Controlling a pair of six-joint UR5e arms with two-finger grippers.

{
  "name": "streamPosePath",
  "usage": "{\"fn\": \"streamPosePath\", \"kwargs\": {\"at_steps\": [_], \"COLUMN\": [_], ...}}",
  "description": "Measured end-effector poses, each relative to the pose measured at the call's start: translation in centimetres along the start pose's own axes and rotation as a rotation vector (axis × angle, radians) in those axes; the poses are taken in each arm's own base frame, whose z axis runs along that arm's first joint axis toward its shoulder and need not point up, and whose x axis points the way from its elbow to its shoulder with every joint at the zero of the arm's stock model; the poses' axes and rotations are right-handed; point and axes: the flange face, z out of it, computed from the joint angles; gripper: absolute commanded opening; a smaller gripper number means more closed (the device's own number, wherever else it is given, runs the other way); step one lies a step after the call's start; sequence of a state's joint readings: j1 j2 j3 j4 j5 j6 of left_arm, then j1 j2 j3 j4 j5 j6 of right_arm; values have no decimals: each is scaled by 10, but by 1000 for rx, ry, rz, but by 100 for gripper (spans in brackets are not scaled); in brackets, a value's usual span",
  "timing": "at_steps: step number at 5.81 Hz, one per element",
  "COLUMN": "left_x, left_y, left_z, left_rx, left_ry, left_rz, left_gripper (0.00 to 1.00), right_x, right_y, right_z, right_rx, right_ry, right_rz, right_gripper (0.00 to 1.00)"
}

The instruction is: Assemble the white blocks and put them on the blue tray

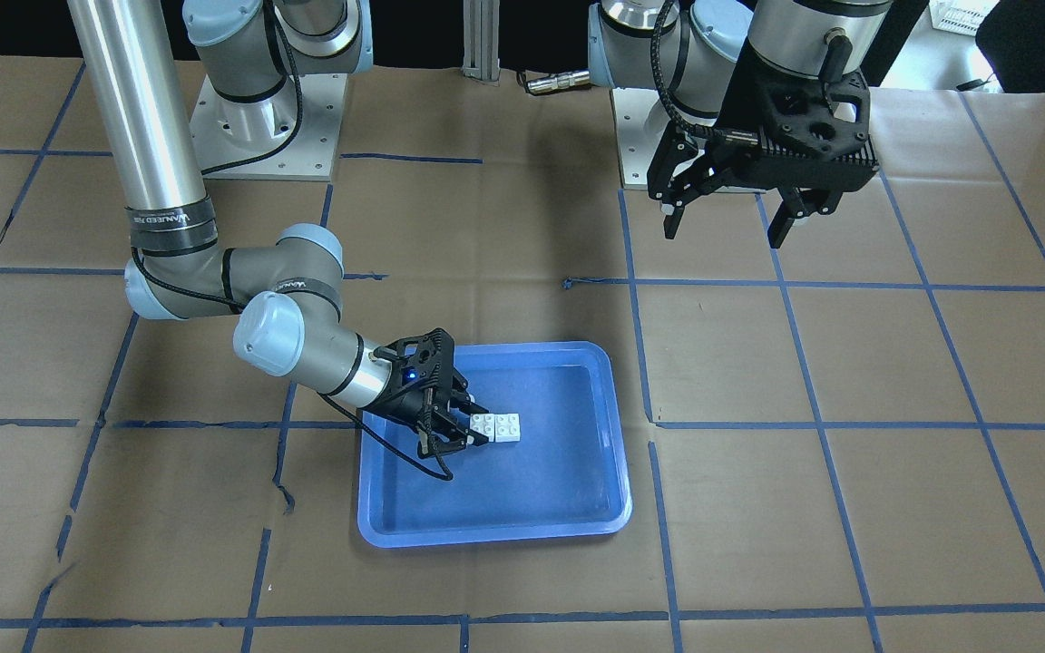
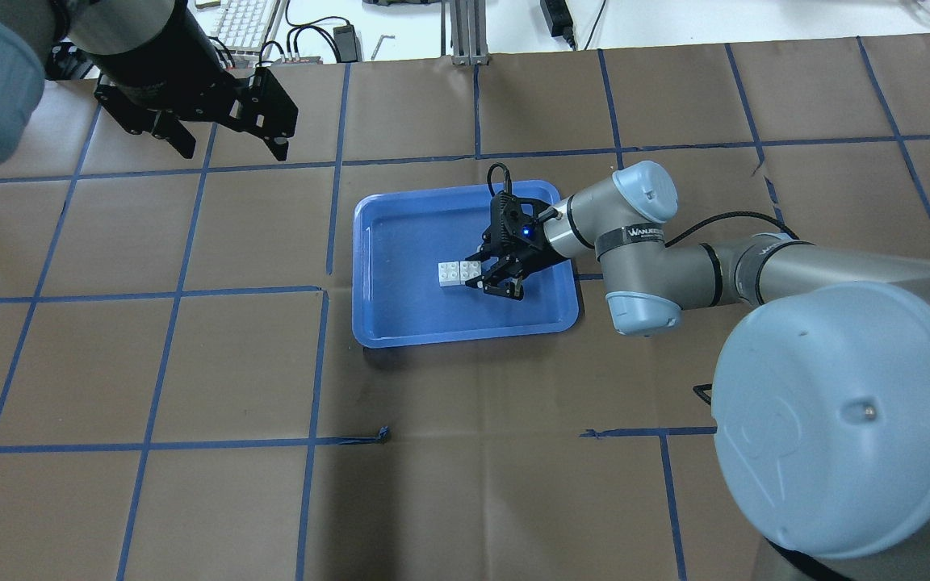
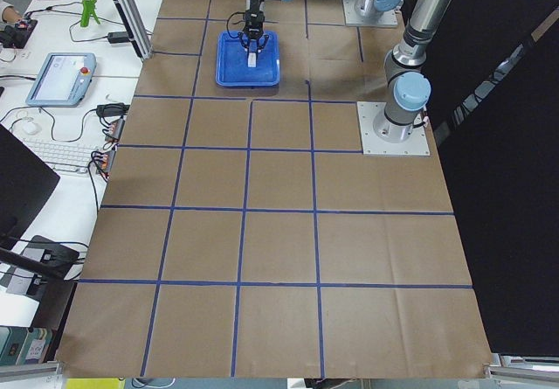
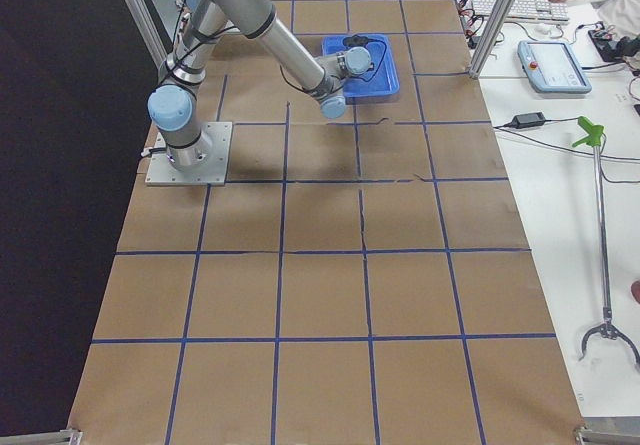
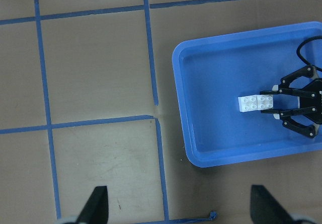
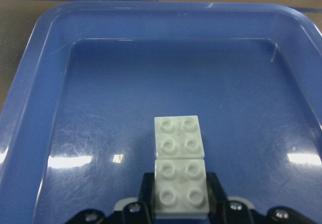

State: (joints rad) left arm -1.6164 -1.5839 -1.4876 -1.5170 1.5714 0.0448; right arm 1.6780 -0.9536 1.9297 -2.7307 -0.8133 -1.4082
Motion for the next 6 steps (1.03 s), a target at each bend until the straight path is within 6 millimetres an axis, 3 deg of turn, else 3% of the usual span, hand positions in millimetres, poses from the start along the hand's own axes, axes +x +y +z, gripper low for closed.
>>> {"fn": "streamPosePath", "kwargs": {"at_steps": [3,5,6], "left_x": [2,-1,-2], "left_y": [12,22,22], "left_z": [14,22,23], "left_rx": [-51,-66,-63], "left_ry": [-3,-6,-7], "left_rz": [4,1,1], "left_gripper": [100,100,100], "right_x": [-1,-1,-1], "right_y": [3,3,3], "right_z": [4,4,5], "right_rx": [11,12,12], "right_ry": [-8,-10,-11], "right_rz": [6,7,8], "right_gripper": [30,45,45]}}
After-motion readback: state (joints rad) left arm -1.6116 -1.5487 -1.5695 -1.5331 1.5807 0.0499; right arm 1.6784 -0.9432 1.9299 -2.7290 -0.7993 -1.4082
